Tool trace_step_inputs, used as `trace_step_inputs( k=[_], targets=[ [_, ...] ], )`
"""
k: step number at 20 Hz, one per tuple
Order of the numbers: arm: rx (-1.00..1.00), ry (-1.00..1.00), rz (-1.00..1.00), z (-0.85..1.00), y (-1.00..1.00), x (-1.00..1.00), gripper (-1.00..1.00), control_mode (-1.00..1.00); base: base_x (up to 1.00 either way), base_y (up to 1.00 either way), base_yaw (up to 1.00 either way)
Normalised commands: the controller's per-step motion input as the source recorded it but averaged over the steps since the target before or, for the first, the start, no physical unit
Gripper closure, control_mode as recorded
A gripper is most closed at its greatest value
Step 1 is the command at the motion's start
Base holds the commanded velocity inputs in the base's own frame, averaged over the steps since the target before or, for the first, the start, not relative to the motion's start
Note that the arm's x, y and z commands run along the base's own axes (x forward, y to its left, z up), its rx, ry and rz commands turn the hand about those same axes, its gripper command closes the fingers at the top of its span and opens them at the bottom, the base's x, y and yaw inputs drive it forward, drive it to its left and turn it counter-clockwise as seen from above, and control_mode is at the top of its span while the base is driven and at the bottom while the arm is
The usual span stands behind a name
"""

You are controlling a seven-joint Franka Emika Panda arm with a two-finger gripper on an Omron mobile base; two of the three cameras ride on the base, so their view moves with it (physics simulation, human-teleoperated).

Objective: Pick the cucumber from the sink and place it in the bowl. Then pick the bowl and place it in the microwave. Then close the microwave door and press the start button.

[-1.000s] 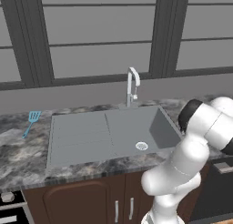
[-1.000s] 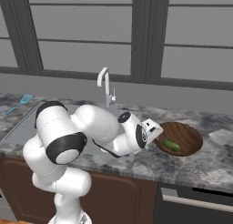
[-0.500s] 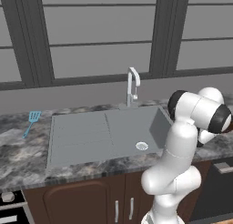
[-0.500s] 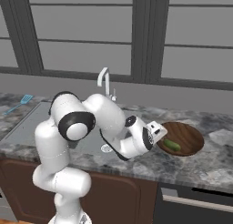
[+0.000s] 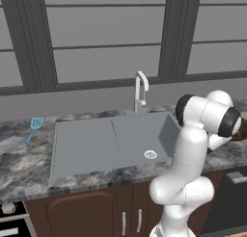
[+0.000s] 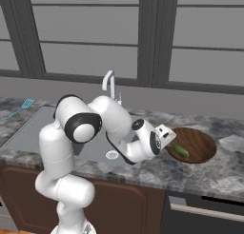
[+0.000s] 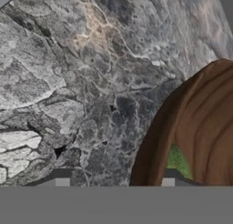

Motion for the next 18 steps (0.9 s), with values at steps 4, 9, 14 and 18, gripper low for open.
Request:
trace_step_inputs(
  k=[4,9,14,18],
  targets=[
    [-0.01,0.00,0.00,0.00,0.00,0.00,1.00,-1.00,0.00,0.00,0.00],
    [-0.06,0.01,0.00,0.48,0.05,-0.08,1.00,-1.00,0.00,0.00,0.00],
    [-0.02,0.02,0.08,0.88,0.27,-0.50,1.00,-1.00,0.00,0.00,0.00],
    [0.00,0.11,0.07,1.00,0.49,-0.74,1.00,-1.00,0.00,0.00,0.00]
  ],
)
